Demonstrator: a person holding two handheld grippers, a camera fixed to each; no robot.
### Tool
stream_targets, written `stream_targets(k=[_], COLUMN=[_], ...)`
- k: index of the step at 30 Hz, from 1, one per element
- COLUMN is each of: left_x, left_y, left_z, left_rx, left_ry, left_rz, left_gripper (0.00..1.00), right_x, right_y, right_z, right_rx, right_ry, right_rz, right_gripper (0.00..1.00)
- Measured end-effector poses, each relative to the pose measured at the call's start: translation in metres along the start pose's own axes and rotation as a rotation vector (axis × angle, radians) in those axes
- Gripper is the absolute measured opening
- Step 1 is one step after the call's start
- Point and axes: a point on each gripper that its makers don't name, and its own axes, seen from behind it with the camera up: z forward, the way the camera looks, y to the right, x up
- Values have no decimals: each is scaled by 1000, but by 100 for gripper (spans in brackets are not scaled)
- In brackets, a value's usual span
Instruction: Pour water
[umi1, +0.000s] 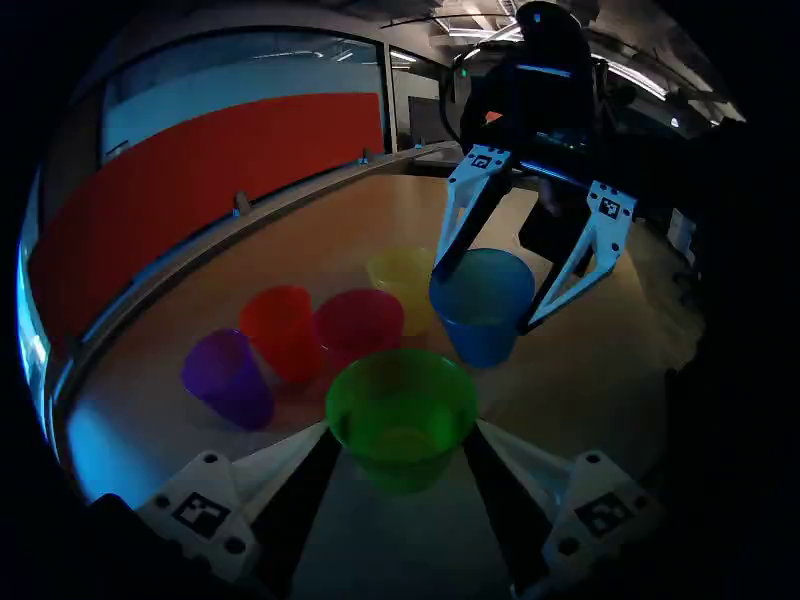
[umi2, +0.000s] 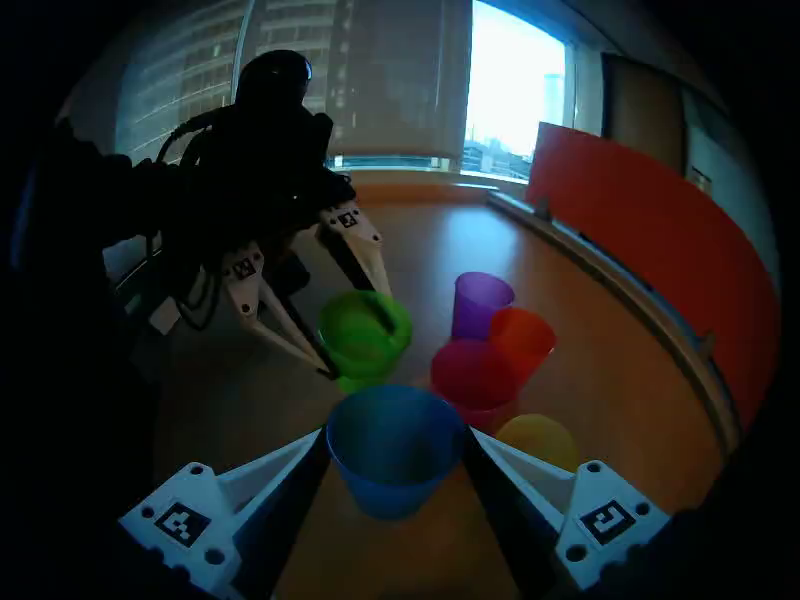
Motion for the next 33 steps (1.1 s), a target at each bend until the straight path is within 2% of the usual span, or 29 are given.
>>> stream_targets(k=[18,33], left_x=[-10,-20], left_y=[-3,-3], left_z=[8,14], left_rx=[-18,-17], left_ry=[-36,-58], left_rz=[1,3], left_gripper=[83,83], right_x=[-14,-21], right_y=[-7,-11], right_z=[17,20], right_rx=[37,52], right_ry=[-20,-18], right_rz=[-3,7], right_gripper=[94,94])
